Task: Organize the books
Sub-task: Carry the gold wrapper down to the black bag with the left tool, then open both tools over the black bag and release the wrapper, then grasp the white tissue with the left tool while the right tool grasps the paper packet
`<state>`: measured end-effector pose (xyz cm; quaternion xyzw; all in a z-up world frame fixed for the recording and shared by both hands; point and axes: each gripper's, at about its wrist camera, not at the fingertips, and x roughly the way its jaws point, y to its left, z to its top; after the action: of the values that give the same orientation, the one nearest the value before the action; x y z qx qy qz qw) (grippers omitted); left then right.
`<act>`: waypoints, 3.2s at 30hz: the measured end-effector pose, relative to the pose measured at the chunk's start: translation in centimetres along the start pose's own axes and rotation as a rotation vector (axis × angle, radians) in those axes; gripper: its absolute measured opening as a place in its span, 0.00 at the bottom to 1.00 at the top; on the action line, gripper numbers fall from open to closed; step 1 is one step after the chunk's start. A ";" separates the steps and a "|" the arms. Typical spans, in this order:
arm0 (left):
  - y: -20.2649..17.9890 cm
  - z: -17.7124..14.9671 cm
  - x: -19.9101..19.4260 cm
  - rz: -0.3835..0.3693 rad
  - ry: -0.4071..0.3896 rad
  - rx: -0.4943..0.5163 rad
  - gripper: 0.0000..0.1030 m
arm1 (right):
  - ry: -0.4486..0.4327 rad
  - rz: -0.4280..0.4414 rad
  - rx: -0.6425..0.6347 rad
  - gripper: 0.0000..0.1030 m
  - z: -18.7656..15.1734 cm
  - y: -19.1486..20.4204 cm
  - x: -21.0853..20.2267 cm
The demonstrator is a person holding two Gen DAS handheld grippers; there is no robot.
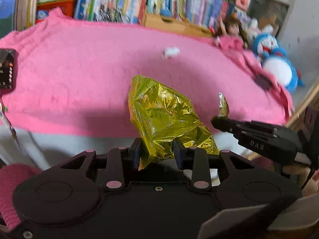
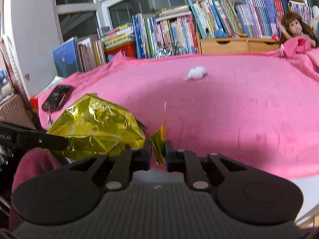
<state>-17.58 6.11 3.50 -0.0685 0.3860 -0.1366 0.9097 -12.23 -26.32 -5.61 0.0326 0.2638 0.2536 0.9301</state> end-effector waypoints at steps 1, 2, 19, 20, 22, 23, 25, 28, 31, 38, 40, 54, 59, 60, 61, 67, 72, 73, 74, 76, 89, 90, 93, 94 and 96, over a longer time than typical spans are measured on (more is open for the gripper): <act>-0.1 -0.5 0.2 -0.006 0.024 0.015 0.31 | 0.020 0.004 0.008 0.18 -0.6 0.0 0.0; -0.2 -0.9 0.4 -0.009 0.044 0.027 0.31 | 0.037 0.005 0.011 0.18 -1.1 0.0 0.0; -0.9 -8.7 10.1 0.093 0.408 0.159 0.33 | 0.325 -0.034 0.060 0.20 -8.9 -0.6 4.6; -0.9 -9.0 10.5 0.095 0.418 0.158 0.33 | 0.330 -0.033 0.061 0.20 -9.1 -0.6 4.8; -0.8 -9.5 11.0 0.098 0.429 0.160 0.33 | 0.341 -0.031 0.063 0.21 -9.4 -0.5 5.1; -0.8 -9.6 11.2 0.104 0.433 0.161 0.33 | 0.344 -0.030 0.065 0.22 -9.5 -0.5 5.2; -1.1 -9.5 11.9 0.112 0.435 0.168 0.33 | 0.350 -0.030 0.069 0.23 -9.7 -0.5 5.4; -1.6 -9.1 12.5 0.118 0.434 0.174 0.33 | 0.355 -0.029 0.071 0.25 -9.5 -0.5 5.7; -2.0 -8.6 12.7 0.124 0.433 0.171 0.34 | 0.356 -0.026 0.074 0.29 -9.3 -0.3 5.9; -2.4 -8.5 12.7 0.142 0.431 0.181 0.42 | 0.355 -0.023 0.084 0.52 -9.2 -0.4 6.0; -2.4 -8.5 12.6 0.145 0.426 0.179 0.44 | 0.356 -0.024 0.086 0.54 -9.2 -0.4 6.0; -2.2 -5.4 9.8 0.152 0.304 0.148 0.52 | 0.275 0.000 0.079 0.63 -6.8 -0.4 4.3; -2.5 -2.6 7.3 0.127 0.179 0.135 0.55 | 0.174 0.042 0.075 0.72 -3.9 -0.7 2.4; -2.6 -2.0 6.8 0.122 0.151 0.132 0.56 | 0.149 0.051 0.072 0.75 -3.2 -0.7 2.0; -2.7 -1.4 6.4 0.115 0.123 0.131 0.57 | 0.121 0.050 0.067 0.78 -2.5 -0.8 1.6; -3.3 2.8 5.2 0.090 -0.036 0.127 0.67 | -0.010 0.009 0.030 0.85 1.7 -1.6 0.4; -3.4 6.6 5.8 0.067 -0.112 0.104 0.73 | -0.082 -0.072 0.021 0.88 4.0 -2.7 0.7; -3.3 7.4 6.4 0.057 -0.115 0.089 0.73 | -0.092 -0.092 0.014 0.89 4.4 -2.9 0.9; -3.2 8.3 6.7 0.047 -0.117 0.077 0.73 | -0.100 -0.105 0.008 0.90 4.6 -3.1 1.1; -2.9 10.0 7.8 0.033 -0.124 0.053 0.74 | -0.118 -0.134 -0.001 0.92 5.2 -3.6 1.6; -6.0 18.9 21.5 0.031 -0.176 -0.035 0.78 | -0.213 -0.256 0.095 0.94 8.8 -9.1 1.3; -6.2 19.4 22.8 0.029 -0.161 -0.047 0.78 | -0.215 -0.261 0.100 0.94 8.8 -9.4 1.2; -7.1 20.8 26.2 0.080 -0.133 -0.048 0.77 | -0.214 -0.280 0.106 0.94 9.2 -10.6 1.4; -7.4 21.3 27.2 0.103 -0.134 -0.046 0.76 | -0.212 -0.284 0.106 0.94 9.3 -10.9 1.6; -7.6 21.7 28.7 0.119 -0.132 -0.039 0.65 | -0.208 -0.287 0.107 0.94 9.5 -11.4 1.8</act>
<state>15.61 -9.36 0.68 -0.0721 0.3311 -0.0698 0.9383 -0.91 -34.64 -0.57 0.0703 0.1812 0.0990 0.9759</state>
